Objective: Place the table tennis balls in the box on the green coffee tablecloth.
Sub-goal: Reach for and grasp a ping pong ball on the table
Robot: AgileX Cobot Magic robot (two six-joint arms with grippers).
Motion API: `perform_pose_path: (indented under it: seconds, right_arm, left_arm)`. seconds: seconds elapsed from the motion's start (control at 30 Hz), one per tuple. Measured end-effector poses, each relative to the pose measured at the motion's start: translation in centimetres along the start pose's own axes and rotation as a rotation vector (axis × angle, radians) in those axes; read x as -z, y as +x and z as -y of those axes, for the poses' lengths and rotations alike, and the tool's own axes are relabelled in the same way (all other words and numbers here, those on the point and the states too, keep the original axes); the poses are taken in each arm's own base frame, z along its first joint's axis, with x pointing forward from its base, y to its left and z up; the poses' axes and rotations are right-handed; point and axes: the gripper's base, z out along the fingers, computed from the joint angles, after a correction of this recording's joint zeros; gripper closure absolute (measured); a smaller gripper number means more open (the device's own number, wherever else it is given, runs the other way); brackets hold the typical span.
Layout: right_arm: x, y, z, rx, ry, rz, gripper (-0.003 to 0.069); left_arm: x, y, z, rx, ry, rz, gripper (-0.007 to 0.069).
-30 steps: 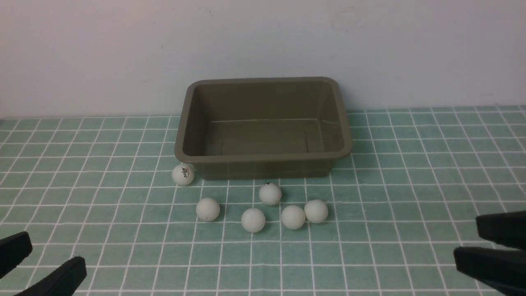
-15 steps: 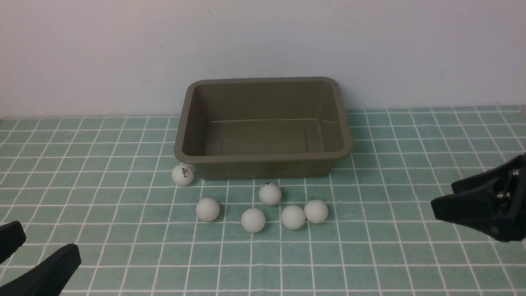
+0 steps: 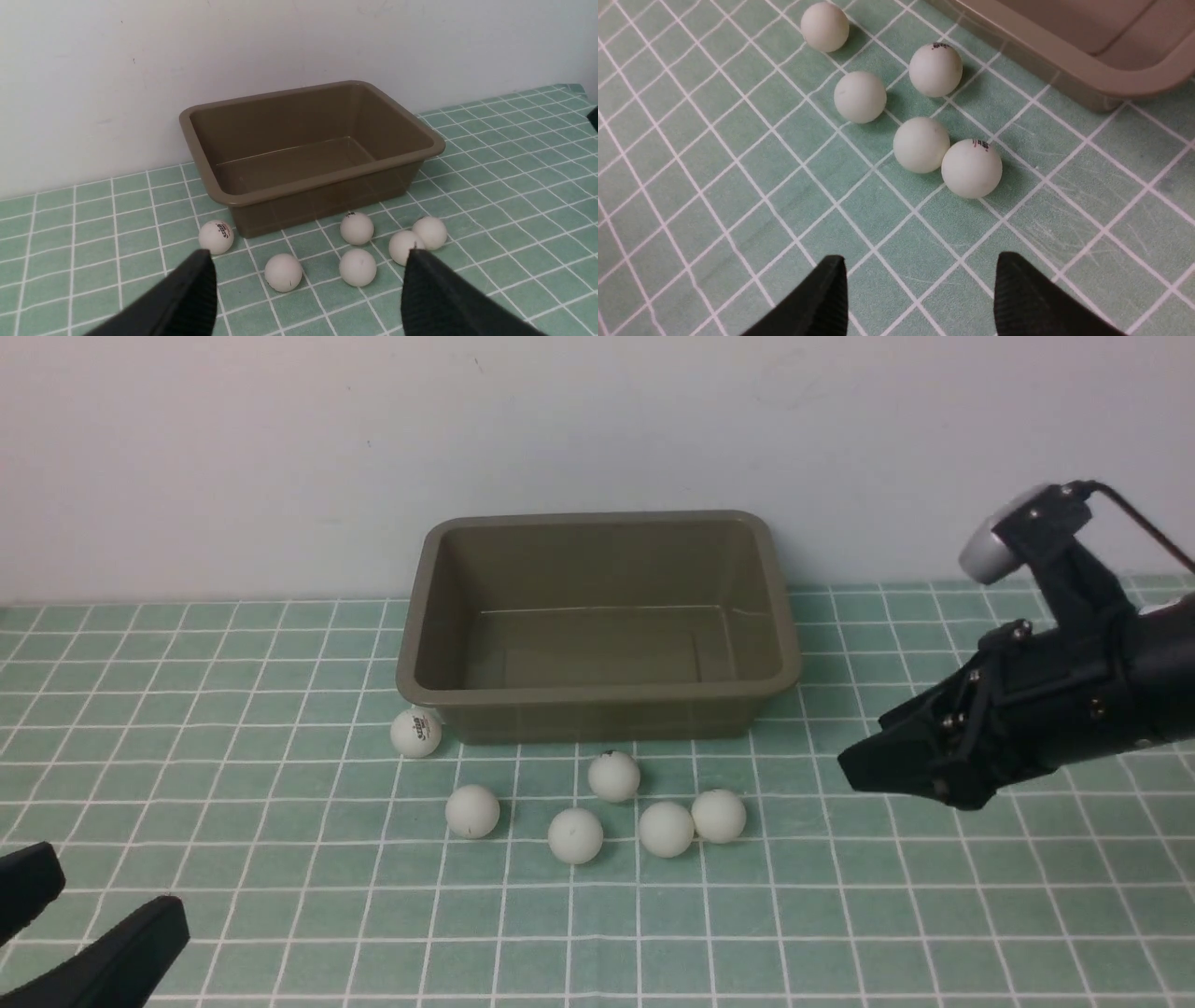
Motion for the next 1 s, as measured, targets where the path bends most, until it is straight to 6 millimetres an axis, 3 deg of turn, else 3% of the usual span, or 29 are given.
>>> perform_pose_path:
  seconds: [0.2, 0.37, 0.77, 1.0]
  right_arm:
    - [-2.4, 0.6, 1.6, 0.042, 0.024, -0.031, 0.027]
    - [-3.3, 0.5, 2.8, 0.03, 0.09, -0.013, 0.027]
    - [-2.6, -0.8, 5.4, 0.172, 0.399, 0.097, 0.027]
    - [-2.9, -0.8, 4.6, 0.118, 0.293, 0.112, 0.027]
  left_arm:
    - [0.0, 0.2, 0.1, 0.0, 0.015, -0.019, 0.0145]
    - [0.0, 0.2, 0.2, 0.0, 0.018, -0.023, 0.0145]
    - [0.0, 0.4, 0.3, 0.0, 0.037, -0.048, 0.0145]
    - [0.0, 0.5, 0.4, 0.0, 0.04, -0.052, 0.0145]
